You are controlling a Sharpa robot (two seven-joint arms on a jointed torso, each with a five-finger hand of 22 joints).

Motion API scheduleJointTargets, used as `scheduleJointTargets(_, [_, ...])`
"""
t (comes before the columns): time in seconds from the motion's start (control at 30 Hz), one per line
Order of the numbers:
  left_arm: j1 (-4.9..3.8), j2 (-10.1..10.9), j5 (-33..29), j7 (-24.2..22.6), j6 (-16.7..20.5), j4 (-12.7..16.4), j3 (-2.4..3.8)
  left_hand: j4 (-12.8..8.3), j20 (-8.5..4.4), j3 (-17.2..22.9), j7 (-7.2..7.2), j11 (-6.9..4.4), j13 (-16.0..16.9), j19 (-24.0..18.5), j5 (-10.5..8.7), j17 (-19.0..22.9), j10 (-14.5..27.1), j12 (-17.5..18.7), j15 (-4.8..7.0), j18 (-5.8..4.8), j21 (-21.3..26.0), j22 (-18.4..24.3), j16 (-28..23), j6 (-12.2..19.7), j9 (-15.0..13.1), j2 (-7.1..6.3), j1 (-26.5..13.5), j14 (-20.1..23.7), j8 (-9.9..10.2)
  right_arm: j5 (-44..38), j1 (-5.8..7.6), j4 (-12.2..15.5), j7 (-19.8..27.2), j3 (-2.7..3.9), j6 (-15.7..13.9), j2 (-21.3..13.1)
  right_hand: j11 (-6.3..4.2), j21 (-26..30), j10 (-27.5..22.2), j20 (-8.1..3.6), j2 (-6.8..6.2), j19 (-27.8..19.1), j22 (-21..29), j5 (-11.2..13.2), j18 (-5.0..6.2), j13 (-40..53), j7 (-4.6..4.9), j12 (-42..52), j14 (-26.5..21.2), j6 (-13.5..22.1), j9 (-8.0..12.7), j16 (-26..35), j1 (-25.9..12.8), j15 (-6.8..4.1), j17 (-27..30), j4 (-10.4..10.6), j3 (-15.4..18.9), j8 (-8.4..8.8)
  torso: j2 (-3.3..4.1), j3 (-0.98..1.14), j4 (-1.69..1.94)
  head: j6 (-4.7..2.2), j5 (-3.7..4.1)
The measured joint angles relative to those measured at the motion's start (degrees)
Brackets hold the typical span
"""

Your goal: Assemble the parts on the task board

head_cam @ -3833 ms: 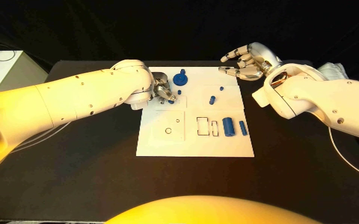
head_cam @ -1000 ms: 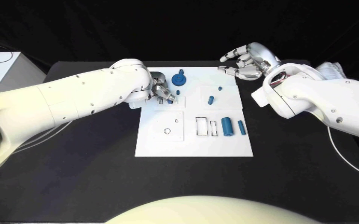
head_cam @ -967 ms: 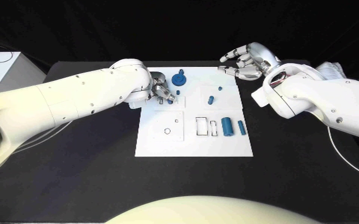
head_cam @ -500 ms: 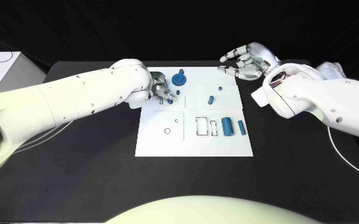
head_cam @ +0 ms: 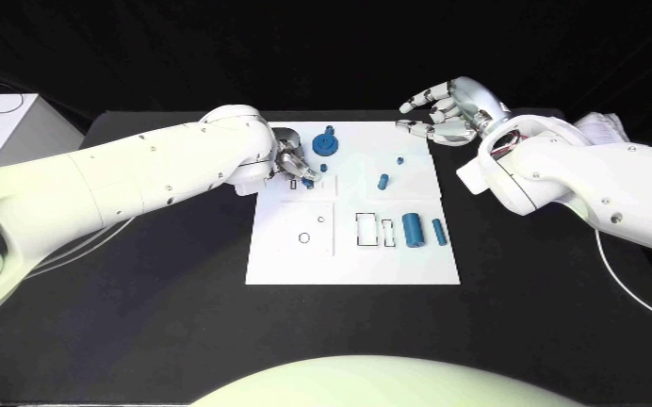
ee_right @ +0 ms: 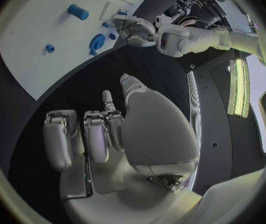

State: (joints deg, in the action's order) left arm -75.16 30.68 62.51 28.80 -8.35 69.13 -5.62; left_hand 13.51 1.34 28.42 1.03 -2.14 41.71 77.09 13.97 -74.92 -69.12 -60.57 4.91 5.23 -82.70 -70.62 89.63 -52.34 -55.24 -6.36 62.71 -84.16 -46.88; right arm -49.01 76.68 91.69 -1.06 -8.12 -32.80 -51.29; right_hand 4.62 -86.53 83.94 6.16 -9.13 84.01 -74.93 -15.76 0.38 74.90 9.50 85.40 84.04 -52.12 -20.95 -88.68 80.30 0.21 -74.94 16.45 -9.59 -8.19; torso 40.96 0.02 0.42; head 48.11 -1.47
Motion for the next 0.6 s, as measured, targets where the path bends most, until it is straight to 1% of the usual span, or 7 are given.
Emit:
scheduleJointTargets(0.17, [0.01, -0.04, -0.16, 0.07, 0.00, -0.03, 0.08, -0.12, 0.00, 0.13, 0.02, 0.01, -0.11, 0.00, 0.00, 0.00, 0.00, 0.00, 0.00, 0.00, 0.00, -0.03, 0.00, 0.39, 0.06, -0.21, 0.55, 0.00, 0.00, 0.00, -0.03, -0.03, -0.02, 0.00, 0.06, 0.02, 0.00, 0.00, 0.00, 0.00, 0.00, 0.00, 0.00, 0.00, -0.01, 0.00, 0.00, 0.00, 0.00, 0.00, 0.00, 0.00, 0.00, 0.00, 0.00, 0.00, 0.00, 0.00, 0.01, 0.01, 0.01, 0.07, 0.00])
scheduleJointTargets(0.23, [0.01, -0.05, -0.28, 0.10, 0.00, -0.05, 0.10, -0.13, 0.00, 0.13, -0.01, 0.01, -0.35, 0.00, 0.00, 0.00, 0.01, 0.00, 0.00, 0.00, 0.00, -0.03, 0.00, 0.43, 0.06, -0.54, 0.89, 0.00, 0.00, 0.00, -0.04, -0.04, -0.03, 0.00, 0.09, 0.02, 0.00, 0.00, 0.00, 0.00, 0.00, 0.00, 0.01, 0.00, 0.00, 0.00, 0.00, 0.00, 0.00, 0.00, 0.00, 0.00, 0.00, 0.00, 0.00, 0.00, 0.00, 0.00, 0.01, 0.01, 0.01, 0.08, 0.00])
scheduleJointTargets(0.3, [0.01, -0.05, -0.43, 0.12, 0.00, -0.05, 0.11, -0.29, 0.00, 0.29, 0.02, 0.00, -0.40, 0.00, -0.02, 0.00, 0.01, 0.00, 0.00, 0.00, 0.00, -0.03, 0.00, 0.46, 0.05, -0.58, 0.92, 0.00, 0.22, 0.00, -0.04, -0.06, -0.04, 0.00, 0.12, 0.03, 0.00, 0.00, 0.00, 0.00, 0.15, 0.00, 0.01, 0.00, 0.00, 0.00, 0.00, 0.00, 0.00, 0.00, 0.00, 0.00, -0.15, 0.00, 0.01, 0.00, 0.00, 0.00, 0.01, 0.01, 0.01, 0.11, 0.01])
scheduleJointTargets(0.33, [0.01, -0.05, -0.48, 0.14, 0.00, -0.05, 0.11, -0.29, 0.00, 0.30, 0.24, -0.03, -0.52, 0.00, -0.02, 0.00, 0.04, 0.00, 0.00, 0.01, 0.00, -0.02, 0.00, 0.68, 0.05, -0.89, 1.24, 0.00, 0.44, 0.00, -0.05, -0.06, -0.05, 0.00, 0.14, 0.03, 0.00, 0.00, 0.00, 0.00, 0.16, 0.00, 0.01, 0.00, 0.00, 0.00, 0.00, 0.00, 0.00, 0.00, -0.01, 0.00, -0.16, 0.00, 0.01, 0.00, 0.00, 0.00, 0.01, 0.01, 0.01, 0.14, 0.01])
scheduleJointTargets(0.4, [0.01, -0.05, -0.64, 0.16, 0.00, -0.05, 0.12, -0.65, 0.00, 0.70, 0.27, -0.21, -0.64, 0.00, -0.04, 0.00, 0.22, 0.24, 0.00, 0.00, 0.00, 0.01, 0.00, 0.75, 0.06, -1.08, 1.53, 0.00, 0.88, 0.00, -0.07, -0.08, -0.06, 0.00, 0.18, 0.03, 0.00, 0.00, 0.00, 0.00, 0.25, 0.00, 0.01, 0.00, 0.00, 0.00, 0.00, 0.00, 0.00, 0.00, -0.01, 0.00, -0.25, 0.00, 0.01, 0.00, 0.00, 0.00, 0.01, 0.00, 0.01, 0.20, 0.01])
scheduleJointTargets(0.5, [0.00, -0.03, -1.01, 0.21, 0.00, -0.04, 0.12, -0.17, 0.00, 1.19, 0.39, 0.00, -0.82, 0.00, -0.22, 0.00, 0.45, 0.28, 0.00, 0.00, 0.20, 0.16, 0.00, 1.05, 0.36, -1.24, 2.28, 0.00, 1.42, 0.00, -0.08, -0.09, -0.08, 0.00, 0.24, 0.03, 0.00, 0.00, 0.00, 0.00, 0.30, 0.00, 0.01, 0.00, 0.00, 0.00, 0.00, 0.00, 0.00, 0.00, -0.01, 0.00, -0.30, 0.00, 0.01, 0.00, 0.00, 0.00, -0.02, 0.00, 0.03, 0.23, 0.01])
scheduleJointTargets(0.6, [0.00, 0.00, -1.42, 0.29, 0.00, 0.00, 0.12, 0.17, 0.00, 1.52, 0.41, -0.01, -0.98, 0.00, -0.33, 0.00, 0.45, 0.50, -0.01, 0.00, 0.23, 0.25, 0.00, 1.27, 0.69, -1.66, 2.74, 0.00, 1.55, 0.00, -0.09, -0.10, -0.09, 0.00, 0.28, 0.04, 0.00, 0.00, 0.00, 0.00, 0.30, 0.00, 0.01, 0.00, 0.00, 0.00, 0.00, 0.00, 0.00, 0.00, -0.01, 0.00, -0.30, 0.00, 0.01, 0.00, 0.00, 0.00, -0.03, -0.01, 0.04, 0.23, 0.01])
